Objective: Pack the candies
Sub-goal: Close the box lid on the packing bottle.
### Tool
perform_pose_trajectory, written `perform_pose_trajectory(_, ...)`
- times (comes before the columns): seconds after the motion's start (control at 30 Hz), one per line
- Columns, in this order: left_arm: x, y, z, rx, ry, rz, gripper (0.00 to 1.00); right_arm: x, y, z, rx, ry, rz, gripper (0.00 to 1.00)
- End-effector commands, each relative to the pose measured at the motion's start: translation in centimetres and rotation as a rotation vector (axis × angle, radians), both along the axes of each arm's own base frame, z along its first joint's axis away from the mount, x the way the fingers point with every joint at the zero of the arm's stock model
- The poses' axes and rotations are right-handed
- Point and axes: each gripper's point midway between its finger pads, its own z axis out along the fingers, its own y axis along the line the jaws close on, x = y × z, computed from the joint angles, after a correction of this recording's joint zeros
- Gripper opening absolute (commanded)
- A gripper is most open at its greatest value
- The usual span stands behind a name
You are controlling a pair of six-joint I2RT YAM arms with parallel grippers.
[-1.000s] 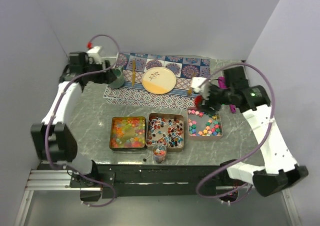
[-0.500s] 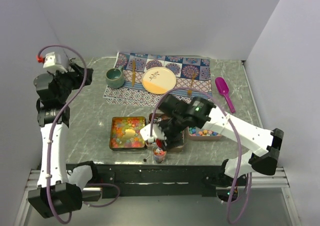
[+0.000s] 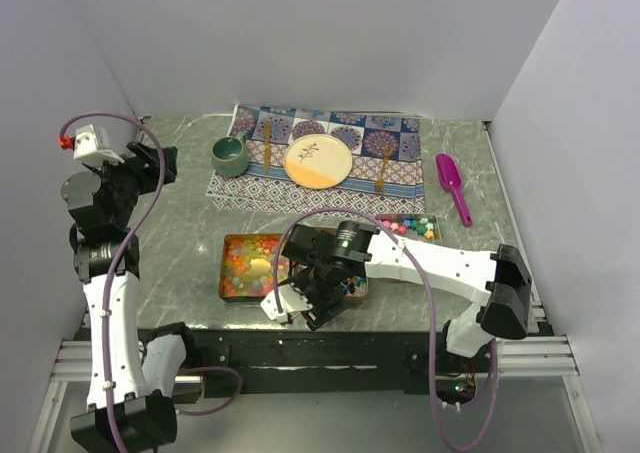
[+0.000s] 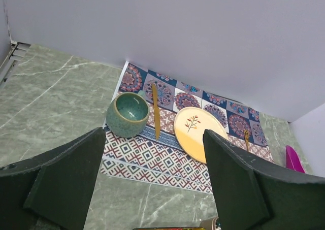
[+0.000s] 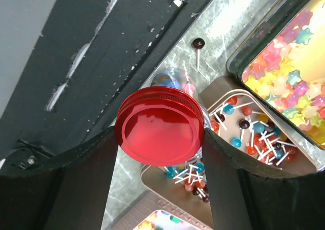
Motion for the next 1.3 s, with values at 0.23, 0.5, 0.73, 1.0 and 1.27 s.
perform_pose_trajectory(0.23, -0.7, -0.7, -0.4, -0.012, -0.004, -0.035, 0.84, 1.0, 0.1, -1.2, -0.012, -0.065, -0.016, 0.66)
perform_pose_trajectory(0.5, -0.4, -1.4, -0.5, -0.041, -0.01, -0.076, 0.83, 1.9, -0.9, -1.4, -0.036, -0.11, -0.057, 0.66)
perform_pose_trajectory(0.73, -0.4, -1.9, -0.7, -0.058, -0.002, -0.108, 0.82, 2.6, -1.4, -1.2, -0.037, -0.108, -0.114, 0.66)
perform_pose_trajectory(1.0, -0.3, -2.4, -1.0, -0.075, 0.001, -0.133, 0.82, 2.9, -1.5, -1.9, -0.053, -0.073, -0.154, 0.66)
perform_pose_trajectory(1.27, -0.5, -3.0, -0.3, -0.083, -0.02, -0.172, 0.82, 2.6, -1.9, -2.6, -0.046, -0.04, -0.275, 0.71)
